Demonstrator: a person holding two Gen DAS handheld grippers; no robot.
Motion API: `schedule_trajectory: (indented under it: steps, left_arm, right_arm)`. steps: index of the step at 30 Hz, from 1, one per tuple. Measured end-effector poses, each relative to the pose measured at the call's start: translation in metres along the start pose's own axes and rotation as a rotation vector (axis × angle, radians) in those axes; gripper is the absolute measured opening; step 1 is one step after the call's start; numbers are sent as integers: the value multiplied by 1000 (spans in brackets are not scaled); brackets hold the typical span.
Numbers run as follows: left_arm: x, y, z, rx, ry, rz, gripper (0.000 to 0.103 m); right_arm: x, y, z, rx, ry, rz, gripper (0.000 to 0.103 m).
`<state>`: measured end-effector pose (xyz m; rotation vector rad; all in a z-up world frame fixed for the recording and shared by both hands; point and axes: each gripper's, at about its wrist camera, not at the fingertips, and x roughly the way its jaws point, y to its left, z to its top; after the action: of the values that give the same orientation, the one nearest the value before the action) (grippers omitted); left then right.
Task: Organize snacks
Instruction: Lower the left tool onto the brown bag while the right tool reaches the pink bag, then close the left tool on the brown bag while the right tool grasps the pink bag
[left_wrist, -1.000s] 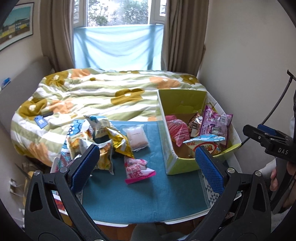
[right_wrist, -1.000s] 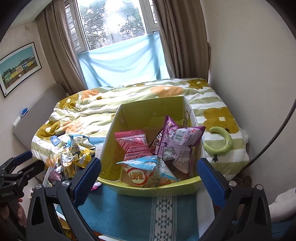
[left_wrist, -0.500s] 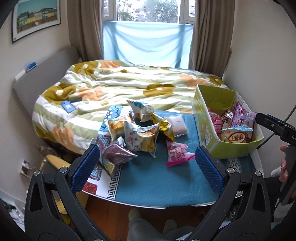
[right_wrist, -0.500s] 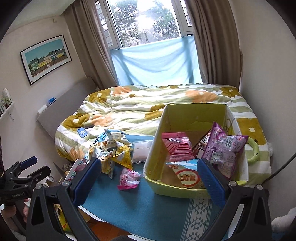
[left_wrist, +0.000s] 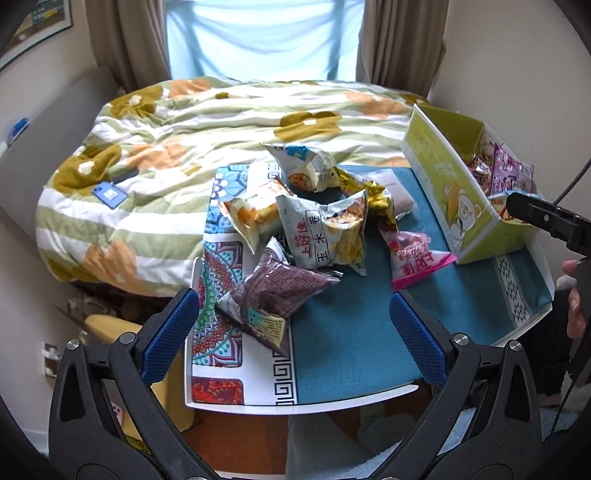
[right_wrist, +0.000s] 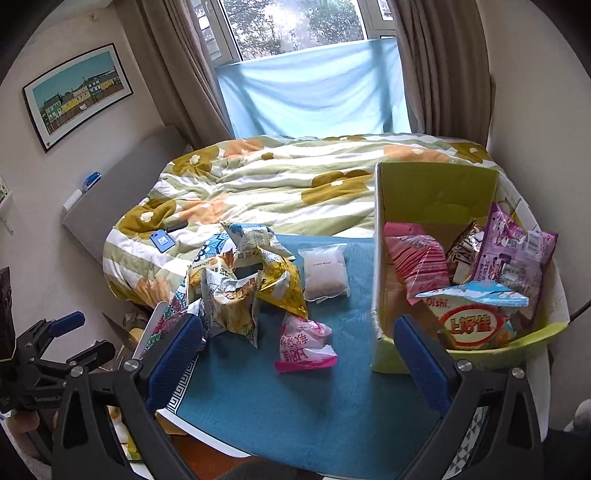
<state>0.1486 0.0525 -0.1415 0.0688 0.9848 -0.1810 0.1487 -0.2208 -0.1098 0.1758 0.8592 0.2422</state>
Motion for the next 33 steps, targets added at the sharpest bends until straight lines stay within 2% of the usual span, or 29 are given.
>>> schedule_trajectory:
  steps: [10, 14, 20, 25, 29, 33]
  left_arm:
    - [97, 33, -1, 148, 192, -158, 102]
    - [127, 35, -3, 185, 234, -198, 102]
    - [153, 34, -3, 225, 267, -239, 102]
    - [168, 35, -9, 261, 299, -237, 87]
    - [174, 36, -15, 255, 318, -246, 79]
    - [171, 36, -20, 267, 297, -231, 71]
  right_arm:
    - [68, 34, -18, 75, 96, -97, 103]
    - [96, 38, -28, 102, 139, -142, 103]
    - [123, 37, -41, 86, 148, -220, 103]
    - [143, 29, -46, 58, 167, -264, 103]
    - [156, 23, -48, 33, 179, -283, 103]
    - [166, 19, -50, 8, 190, -288, 103]
